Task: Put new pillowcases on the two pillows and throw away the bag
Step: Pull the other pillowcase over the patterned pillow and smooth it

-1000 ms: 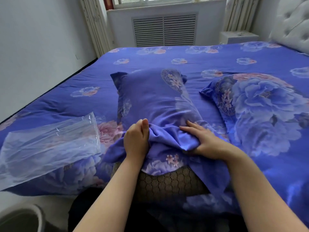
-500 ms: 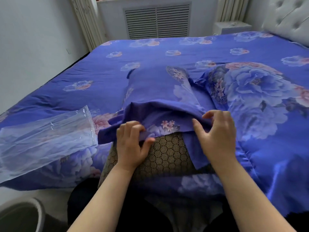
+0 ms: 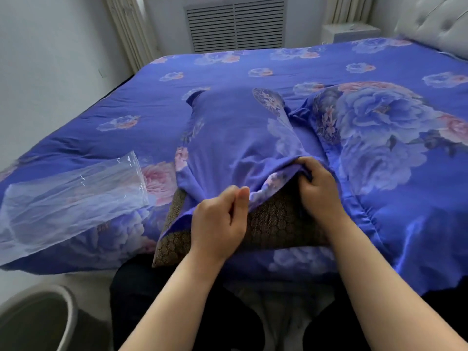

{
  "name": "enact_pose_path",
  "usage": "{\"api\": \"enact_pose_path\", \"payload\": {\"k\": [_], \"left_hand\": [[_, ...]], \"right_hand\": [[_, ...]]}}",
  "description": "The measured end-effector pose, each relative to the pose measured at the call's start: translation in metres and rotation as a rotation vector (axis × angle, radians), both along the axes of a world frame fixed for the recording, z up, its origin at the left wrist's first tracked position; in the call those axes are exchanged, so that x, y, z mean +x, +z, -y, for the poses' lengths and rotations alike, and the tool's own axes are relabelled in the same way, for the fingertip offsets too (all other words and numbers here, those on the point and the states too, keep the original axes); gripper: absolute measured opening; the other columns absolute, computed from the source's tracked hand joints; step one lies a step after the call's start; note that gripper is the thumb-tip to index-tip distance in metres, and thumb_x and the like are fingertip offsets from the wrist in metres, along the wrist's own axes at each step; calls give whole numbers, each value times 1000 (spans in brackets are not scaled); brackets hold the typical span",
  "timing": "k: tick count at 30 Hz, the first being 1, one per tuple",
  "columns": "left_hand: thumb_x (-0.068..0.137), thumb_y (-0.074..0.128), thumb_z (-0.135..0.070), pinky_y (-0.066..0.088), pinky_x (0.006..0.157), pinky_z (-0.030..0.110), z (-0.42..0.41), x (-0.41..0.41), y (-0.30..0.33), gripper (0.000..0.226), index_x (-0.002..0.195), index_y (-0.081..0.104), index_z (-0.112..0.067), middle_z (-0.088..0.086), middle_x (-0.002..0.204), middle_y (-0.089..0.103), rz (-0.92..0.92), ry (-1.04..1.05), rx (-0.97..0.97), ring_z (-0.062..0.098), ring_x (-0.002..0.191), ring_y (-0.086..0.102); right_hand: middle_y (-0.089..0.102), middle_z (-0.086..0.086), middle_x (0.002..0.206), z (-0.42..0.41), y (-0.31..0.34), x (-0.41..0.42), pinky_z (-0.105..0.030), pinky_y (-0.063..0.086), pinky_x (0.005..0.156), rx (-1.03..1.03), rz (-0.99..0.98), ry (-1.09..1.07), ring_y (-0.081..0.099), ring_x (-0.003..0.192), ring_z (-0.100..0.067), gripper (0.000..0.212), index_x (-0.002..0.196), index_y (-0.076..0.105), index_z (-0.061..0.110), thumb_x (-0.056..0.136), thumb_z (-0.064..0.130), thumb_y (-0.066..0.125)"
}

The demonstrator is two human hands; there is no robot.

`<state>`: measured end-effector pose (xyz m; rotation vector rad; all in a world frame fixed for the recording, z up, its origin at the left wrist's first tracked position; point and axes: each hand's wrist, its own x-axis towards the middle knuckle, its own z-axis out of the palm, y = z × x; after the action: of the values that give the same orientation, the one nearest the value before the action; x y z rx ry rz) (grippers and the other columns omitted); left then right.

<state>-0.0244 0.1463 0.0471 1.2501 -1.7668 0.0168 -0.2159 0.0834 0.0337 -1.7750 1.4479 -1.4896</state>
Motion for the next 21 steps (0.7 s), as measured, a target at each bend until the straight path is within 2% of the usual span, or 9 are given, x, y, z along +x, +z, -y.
{"api": "enact_pose_path", "payload": {"k": [2, 4, 6, 8, 10, 13, 16, 19, 21], "left_hand": [[93, 21, -61, 36, 51, 34, -1, 1, -10, 53, 78, 50, -19, 6, 59, 59, 97, 86, 182, 35, 61, 59], [88, 17, -63, 35, 58, 35, 5, 7, -23, 57, 96, 50, -18, 10, 76, 68, 159, 162, 267, 38, 78, 63], [88, 15, -62, 33, 61, 35, 8, 9, -29, 58, 103, 49, -17, 9, 82, 69, 125, 173, 283, 39, 84, 63], [90, 17, -59, 31, 59, 32, 7, 4, -30, 56, 103, 51, -17, 7, 80, 68, 127, 163, 254, 38, 82, 63], [94, 22, -60, 31, 54, 29, 6, -1, -30, 53, 97, 54, -17, 5, 71, 67, 188, 146, 200, 36, 72, 65], [96, 24, -53, 31, 45, 27, 4, 0, -33, 53, 70, 53, -17, 3, 55, 60, 270, 107, 98, 32, 53, 59], [99, 21, -52, 31, 44, 28, -3, 10, -47, 61, 55, 45, -17, 2, 48, 51, 350, 72, 45, 28, 45, 52], [94, 40, -48, 33, 48, 31, -12, 14, -65, 47, 59, 45, -17, 0, 53, 52, 290, 97, 76, 23, 49, 51], [90, 50, -42, 38, 52, 27, -19, 15, -68, 30, 72, 52, -18, -4, 67, 56, 101, 114, 87, 17, 57, 53]], "right_hand": [[58, 7, 68, -8, 8, -9, -21, 44, 67, 54, 17, 136, 52, 65, -1, 15, 77, 60, 23, 83, 19, 46], [41, 7, 45, -20, 12, -24, -30, 38, 48, 226, -205, 182, 44, 44, -9, 44, 53, 45, 21, 91, 44, 48], [34, 3, 38, -31, 16, -40, -30, 32, 45, 504, -524, 126, 37, 39, -12, 64, 43, 37, 12, 91, 54, 48], [40, 2, 44, -38, 10, -52, -22, 28, 45, 721, -777, 68, 41, 48, -13, 64, 43, 42, 12, 91, 55, 46], [47, 3, 54, -45, -4, -62, -19, 31, 48, 939, -913, 92, 50, 60, -19, 56, 51, 48, 15, 91, 55, 46], [67, -1, 78, -57, -28, -73, -26, 47, 68, 1151, -1006, 94, 62, 77, -23, 41, 65, 55, 15, 84, 51, 55], [66, -7, 109, -64, -20, -64, -33, 45, 79, 932, -977, -167, 62, 98, -27, 27, 96, 63, 16, 83, 35, 50], [63, -13, 109, -60, 11, -28, -36, 41, 76, 539, -758, -365, 58, 102, -33, 25, 97, 62, 12, 90, 29, 44], [61, -10, 108, -55, 25, 3, -39, 41, 87, 173, -577, -334, 55, 104, -32, 24, 101, 63, 14, 91, 30, 48]]}}
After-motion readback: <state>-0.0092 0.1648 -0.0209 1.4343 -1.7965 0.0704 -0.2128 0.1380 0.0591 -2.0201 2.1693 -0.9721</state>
